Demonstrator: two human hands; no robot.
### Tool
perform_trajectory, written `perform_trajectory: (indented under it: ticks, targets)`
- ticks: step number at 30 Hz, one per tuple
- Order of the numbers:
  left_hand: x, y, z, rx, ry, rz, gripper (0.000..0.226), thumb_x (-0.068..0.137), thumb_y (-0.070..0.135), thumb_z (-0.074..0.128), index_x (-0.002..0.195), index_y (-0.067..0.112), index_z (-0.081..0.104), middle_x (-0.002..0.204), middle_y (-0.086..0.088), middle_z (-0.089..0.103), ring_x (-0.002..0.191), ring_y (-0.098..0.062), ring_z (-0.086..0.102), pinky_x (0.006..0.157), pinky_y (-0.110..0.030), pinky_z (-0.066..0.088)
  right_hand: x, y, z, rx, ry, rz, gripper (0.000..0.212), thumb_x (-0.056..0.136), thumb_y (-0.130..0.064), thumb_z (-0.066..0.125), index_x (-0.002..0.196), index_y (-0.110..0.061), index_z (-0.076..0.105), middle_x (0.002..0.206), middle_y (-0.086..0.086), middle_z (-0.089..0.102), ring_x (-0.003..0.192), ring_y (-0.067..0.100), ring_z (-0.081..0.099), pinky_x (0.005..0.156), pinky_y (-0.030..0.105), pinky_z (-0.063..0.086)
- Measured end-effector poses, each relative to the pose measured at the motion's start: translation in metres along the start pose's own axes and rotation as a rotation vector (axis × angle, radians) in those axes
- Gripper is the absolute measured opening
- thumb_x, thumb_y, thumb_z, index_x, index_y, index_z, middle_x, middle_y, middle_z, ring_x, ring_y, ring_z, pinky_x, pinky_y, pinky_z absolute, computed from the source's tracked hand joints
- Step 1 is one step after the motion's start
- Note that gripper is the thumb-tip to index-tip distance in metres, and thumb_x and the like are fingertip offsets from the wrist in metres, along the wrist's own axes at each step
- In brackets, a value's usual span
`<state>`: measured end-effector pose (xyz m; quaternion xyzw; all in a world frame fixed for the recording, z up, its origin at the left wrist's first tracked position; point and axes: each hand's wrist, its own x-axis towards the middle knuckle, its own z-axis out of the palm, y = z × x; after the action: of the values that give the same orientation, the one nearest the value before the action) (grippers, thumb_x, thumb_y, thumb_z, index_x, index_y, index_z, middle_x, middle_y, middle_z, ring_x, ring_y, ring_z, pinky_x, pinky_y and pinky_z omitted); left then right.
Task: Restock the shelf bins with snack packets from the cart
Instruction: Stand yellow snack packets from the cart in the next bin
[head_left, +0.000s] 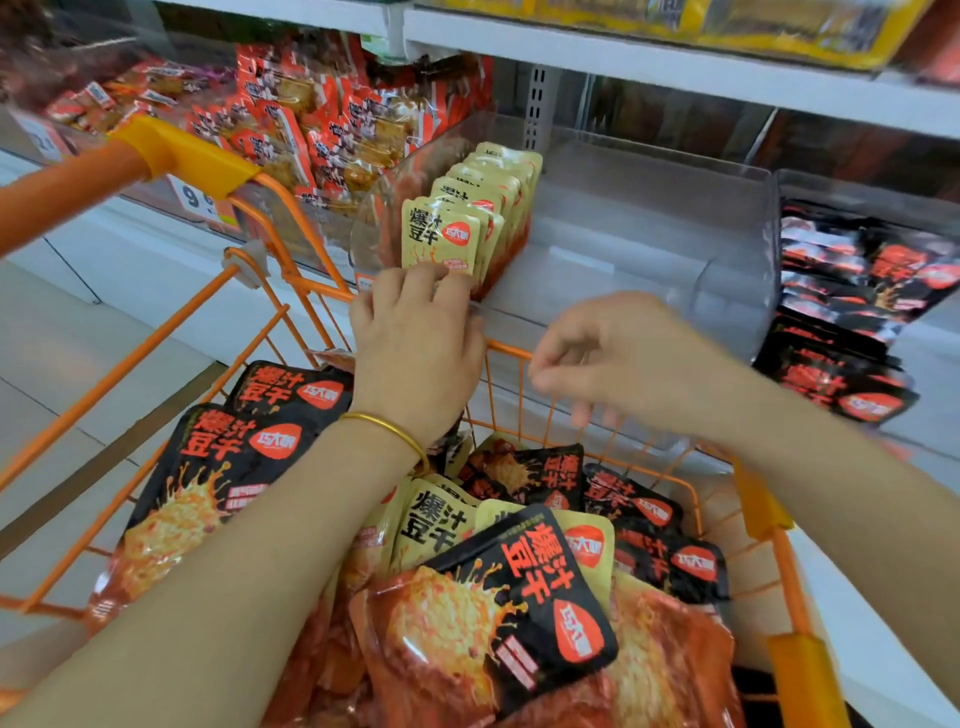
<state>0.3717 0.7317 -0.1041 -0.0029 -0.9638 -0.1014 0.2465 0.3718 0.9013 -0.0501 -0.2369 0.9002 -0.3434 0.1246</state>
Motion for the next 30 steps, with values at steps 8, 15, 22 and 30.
perform_trajectory:
  ticks: [8, 15, 22, 30]
  targets:
    - [-0.003, 0.001, -0.002, -0.107, 0.054, 0.064, 0.029, 0.088, 0.02, 0.051, 0.114, 0.014, 0.061, 0.121, -0.005, 0.055, 0.111, -0.032, 0.043, 0.089, -0.043, 0.031, -0.042, 0.032, 0.024, -0.171, -0.376, -0.024, 0.026, 0.084, -0.035, 0.066, 0.067, -0.018, 0.061, 0.054, -0.013, 0.053, 0.054, 0.002, 0.05, 0.051, 0.016, 0.034]
    - [0.003, 0.001, -0.007, -0.443, 0.015, 0.138, 0.035, 0.091, 0.035, 0.038, 0.107, 0.019, 0.064, 0.101, 0.002, 0.064, 0.099, -0.02, 0.05, 0.084, -0.018, 0.03, -0.027, 0.021, 0.003, 0.539, -0.051, 0.093, 0.016, 0.089, -0.009, 0.059, 0.073, -0.011, 0.054, 0.058, -0.001, 0.059, 0.045, 0.006, 0.054, 0.041, 0.019, 0.043]
    - [-0.003, 0.016, -0.024, -1.099, -0.329, -0.038, 0.031, 0.088, 0.024, 0.058, 0.118, 0.017, 0.055, 0.095, -0.012, 0.066, 0.087, -0.02, 0.063, 0.079, -0.03, 0.053, -0.003, 0.02, -0.01, 0.708, 0.256, 0.11, 0.015, 0.09, -0.015, 0.059, 0.076, -0.011, 0.056, 0.065, 0.001, 0.065, 0.054, 0.012, 0.06, 0.051, 0.026, 0.051]
    - [0.007, 0.006, -0.021, -1.027, -0.007, -0.181, 0.04, 0.091, 0.02, 0.058, 0.128, 0.014, 0.045, 0.092, -0.006, 0.067, 0.089, -0.022, 0.062, 0.075, -0.03, 0.051, 0.035, 0.013, -0.026, 0.598, -0.003, 0.147, 0.029, 0.068, -0.032, 0.072, 0.088, -0.013, 0.066, 0.06, -0.002, 0.058, 0.04, 0.004, 0.042, 0.033, 0.013, 0.027]
